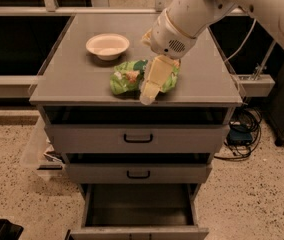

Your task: Place green rice chip bag into bottom drawer

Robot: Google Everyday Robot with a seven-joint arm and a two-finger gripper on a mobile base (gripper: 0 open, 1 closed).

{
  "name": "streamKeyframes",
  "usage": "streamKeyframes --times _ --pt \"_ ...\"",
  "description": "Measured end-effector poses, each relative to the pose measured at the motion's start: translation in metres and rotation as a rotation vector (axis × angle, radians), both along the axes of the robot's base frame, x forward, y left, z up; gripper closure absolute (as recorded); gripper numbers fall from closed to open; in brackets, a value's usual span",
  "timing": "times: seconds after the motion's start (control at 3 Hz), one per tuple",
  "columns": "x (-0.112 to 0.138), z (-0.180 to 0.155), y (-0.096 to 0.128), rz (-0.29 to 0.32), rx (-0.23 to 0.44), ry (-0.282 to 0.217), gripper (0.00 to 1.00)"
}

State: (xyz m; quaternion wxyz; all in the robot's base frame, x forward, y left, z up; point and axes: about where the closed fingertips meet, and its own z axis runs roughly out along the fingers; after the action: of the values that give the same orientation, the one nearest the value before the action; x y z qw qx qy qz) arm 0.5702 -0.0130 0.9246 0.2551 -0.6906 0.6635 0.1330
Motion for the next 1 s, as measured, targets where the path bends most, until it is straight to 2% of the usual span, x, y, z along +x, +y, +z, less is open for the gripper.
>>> streamKeyframes --times 0.33,0.67,1.0 --pt "0.002 -0.006 -0.008 -0.051 -0.018 0.001 0.00" --pt "0.027 -0.019 -0.038 -0.159 -0.064 -0.009 0.00" --pt "0.057 -0.029 -0.056 -0.212 -0.087 -0.029 0.00"
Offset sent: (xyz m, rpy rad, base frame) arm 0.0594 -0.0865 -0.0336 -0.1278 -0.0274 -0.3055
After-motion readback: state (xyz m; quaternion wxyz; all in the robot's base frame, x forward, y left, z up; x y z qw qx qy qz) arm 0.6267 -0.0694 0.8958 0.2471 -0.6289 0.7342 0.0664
